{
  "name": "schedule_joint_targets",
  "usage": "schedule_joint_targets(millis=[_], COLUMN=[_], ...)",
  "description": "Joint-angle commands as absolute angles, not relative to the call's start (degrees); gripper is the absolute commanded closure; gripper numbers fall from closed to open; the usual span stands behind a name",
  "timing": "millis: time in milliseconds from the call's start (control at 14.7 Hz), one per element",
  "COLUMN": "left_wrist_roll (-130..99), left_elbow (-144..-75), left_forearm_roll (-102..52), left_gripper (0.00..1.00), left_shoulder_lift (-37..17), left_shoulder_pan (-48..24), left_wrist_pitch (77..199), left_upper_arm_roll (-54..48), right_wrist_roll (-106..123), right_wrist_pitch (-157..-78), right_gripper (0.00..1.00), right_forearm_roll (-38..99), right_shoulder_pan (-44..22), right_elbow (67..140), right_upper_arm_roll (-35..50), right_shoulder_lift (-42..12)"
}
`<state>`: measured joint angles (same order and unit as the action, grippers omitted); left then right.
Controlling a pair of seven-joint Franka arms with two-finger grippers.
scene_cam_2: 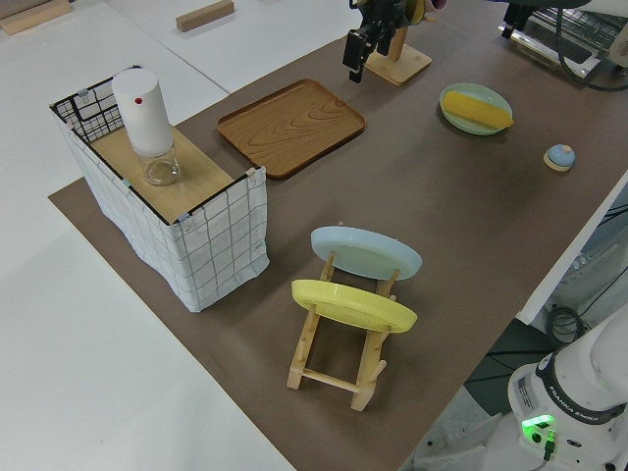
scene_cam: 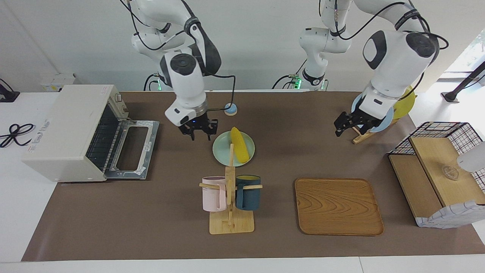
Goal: Put corn in oven
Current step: 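Lower the corn onto the green plate and open the left gripper, then reach the right gripper to the corn while the left gripper returns to rest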
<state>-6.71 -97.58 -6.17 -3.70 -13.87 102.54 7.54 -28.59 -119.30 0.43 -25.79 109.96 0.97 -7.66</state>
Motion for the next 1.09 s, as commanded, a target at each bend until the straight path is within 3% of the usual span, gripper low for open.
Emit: schedule_joint_targets(millis=[0,137,205,273,478,751,887,956,1024], left_wrist_roll=[-2.1,0.3,0.3,0.1,0.0,0.5,0.8,0.8,0.8], left_elbow=[-97.8,-97.8,-97.8,-97.8,-98.0,-97.5,-96.1,-96.2,-96.6], left_forearm_roll=[-4.9,-2.3,-0.6,-0.6,-0.5,0.3,0.4,0.3,0.3], left_gripper=[0.00,0.00,0.00,0.00,0.00,0.00,0.00,0.00,0.00], left_shoulder_lift=[-0.1,1.1,1.4,1.4,1.6,1.5,0.7,0.6,0.6], left_shoulder_pan=[-9.0,-7.5,-7.8,-7.8,-8.3,-7.5,-7.6,-7.8,-8.1], left_wrist_pitch=[97.8,95.5,93.6,93.2,93.0,92.0,92.2,93.3,94.3], left_upper_arm_roll=[6.7,6.6,6.6,6.6,6.6,6.2,5.9,5.9,5.8], right_wrist_roll=[-32.2,-36.8,-41.6,-41.9,-43.8,-45.6,-45.6,-45.5,-45.4], right_wrist_pitch=[-120.8,-120.8,-121.2,-123.9,-130.0,-132.0,-133.8,-134.4,-134.6], right_gripper=[0.37,0.38,0.38,0.37,0.37,0.39,0.69,0.77,0.78], right_forearm_roll=[0.9,0.7,-0.7,-0.9,-0.8,-1.6,-2.2,-2.2,-2.3], right_shoulder_pan=[-29.7,-35.3,-38.3,-38.8,-40.3,-42.4,-42.3,-42.3,-42.3], right_elbow=[108.8,106.1,101.7,101.4,102.6,103.2,105.1,105.9,106.5], right_upper_arm_roll=[0.8,0.7,0.7,0.7,0.8,0.7,0.7,0.7,0.7], right_shoulder_lift=[-9.0,-12.1,-17.6,-19.5,-22.6,-24.0,-23.8,-23.6,-23.5])
